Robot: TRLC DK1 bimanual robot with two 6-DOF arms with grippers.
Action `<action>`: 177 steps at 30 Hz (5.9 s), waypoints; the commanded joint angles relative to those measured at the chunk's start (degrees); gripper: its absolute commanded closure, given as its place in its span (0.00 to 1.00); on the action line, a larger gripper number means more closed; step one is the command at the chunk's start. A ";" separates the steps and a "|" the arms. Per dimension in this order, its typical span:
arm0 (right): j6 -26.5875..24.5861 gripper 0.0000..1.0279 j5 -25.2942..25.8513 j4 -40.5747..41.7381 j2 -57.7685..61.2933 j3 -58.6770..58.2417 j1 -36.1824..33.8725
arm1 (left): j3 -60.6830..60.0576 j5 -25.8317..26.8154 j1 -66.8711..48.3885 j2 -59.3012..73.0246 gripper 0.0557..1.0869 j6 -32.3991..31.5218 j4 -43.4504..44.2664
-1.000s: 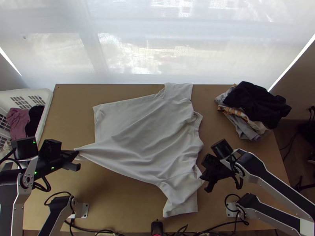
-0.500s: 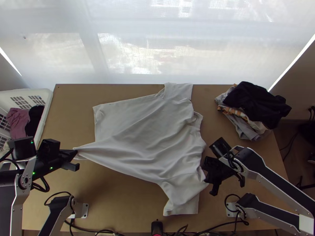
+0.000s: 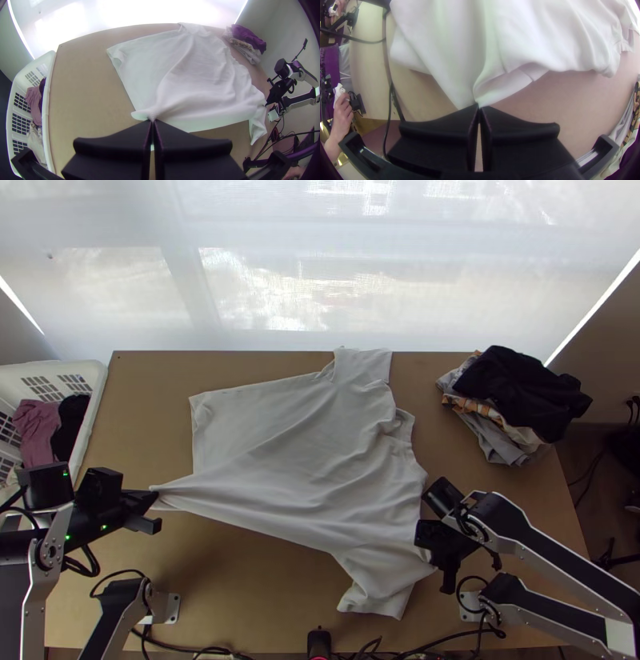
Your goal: Fold the t-shirt
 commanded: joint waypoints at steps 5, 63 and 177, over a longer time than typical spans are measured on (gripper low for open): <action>7.84 0.95 -0.92 1.51 1.46 8.93 5.71 | -1.27 0.36 -3.92 -0.43 0.97 -2.22 -1.86; 16.28 0.04 -1.62 10.39 17.89 33.19 -11.42 | 36.35 -10.19 -6.99 82.10 0.32 -20.51 40.95; 27.97 0.97 -5.31 23.57 70.80 90.41 -26.98 | 26.60 -9.22 -9.28 63.56 0.97 -17.78 38.66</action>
